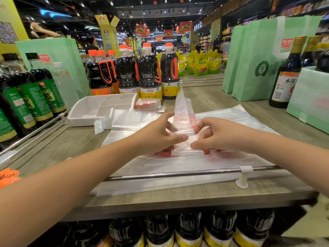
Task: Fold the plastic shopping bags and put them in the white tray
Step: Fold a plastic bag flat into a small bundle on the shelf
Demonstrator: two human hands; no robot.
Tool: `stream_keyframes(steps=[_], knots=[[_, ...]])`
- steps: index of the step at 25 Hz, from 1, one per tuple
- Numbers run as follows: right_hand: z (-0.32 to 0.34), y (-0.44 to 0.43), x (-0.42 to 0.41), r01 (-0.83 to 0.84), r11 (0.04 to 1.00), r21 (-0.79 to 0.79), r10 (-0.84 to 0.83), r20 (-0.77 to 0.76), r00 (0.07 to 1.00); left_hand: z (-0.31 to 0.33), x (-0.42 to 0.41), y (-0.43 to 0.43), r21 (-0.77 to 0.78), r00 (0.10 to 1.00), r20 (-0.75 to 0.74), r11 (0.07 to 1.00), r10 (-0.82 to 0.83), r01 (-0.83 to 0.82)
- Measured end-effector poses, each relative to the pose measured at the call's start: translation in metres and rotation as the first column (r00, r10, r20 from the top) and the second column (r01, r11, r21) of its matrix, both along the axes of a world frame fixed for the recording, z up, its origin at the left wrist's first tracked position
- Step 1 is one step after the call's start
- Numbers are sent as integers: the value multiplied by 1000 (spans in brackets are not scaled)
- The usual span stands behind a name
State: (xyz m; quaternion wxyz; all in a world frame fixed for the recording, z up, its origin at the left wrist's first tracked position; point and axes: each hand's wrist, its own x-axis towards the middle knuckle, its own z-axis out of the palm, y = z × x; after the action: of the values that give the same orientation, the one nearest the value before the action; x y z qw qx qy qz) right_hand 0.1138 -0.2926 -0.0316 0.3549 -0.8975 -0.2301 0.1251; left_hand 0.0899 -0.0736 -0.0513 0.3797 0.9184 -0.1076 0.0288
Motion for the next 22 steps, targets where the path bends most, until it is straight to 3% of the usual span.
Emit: stream_keyframes(steps=[4,5,8,10,16,18,22], knots=[[-4,2,2,31,999,8,-31,-1,1000,5,-10,8,-167,987,-151,985,-59,34],[-6,2,3,33,999,-4,-33,32,999,4,-11,8,-147,987,-155,989,-46,24],[-11,3,6,2,994,-110,22,225,974,5,-9,6,225,998,53,974,-28,16],[-15,3,5,-50,985,-165,104,333,937,9,-12,9,378,987,119,924,-106,54],[-17,-5,4,-102,975,-200,186,472,862,17,-18,26,396,956,-133,870,-262,293],[-15,-8,3,-103,963,-249,221,509,832,16,-16,28,391,944,-162,859,-289,330],[-13,-16,6,-164,919,-357,318,428,846,9,-11,28,480,934,-151,802,-325,356]])
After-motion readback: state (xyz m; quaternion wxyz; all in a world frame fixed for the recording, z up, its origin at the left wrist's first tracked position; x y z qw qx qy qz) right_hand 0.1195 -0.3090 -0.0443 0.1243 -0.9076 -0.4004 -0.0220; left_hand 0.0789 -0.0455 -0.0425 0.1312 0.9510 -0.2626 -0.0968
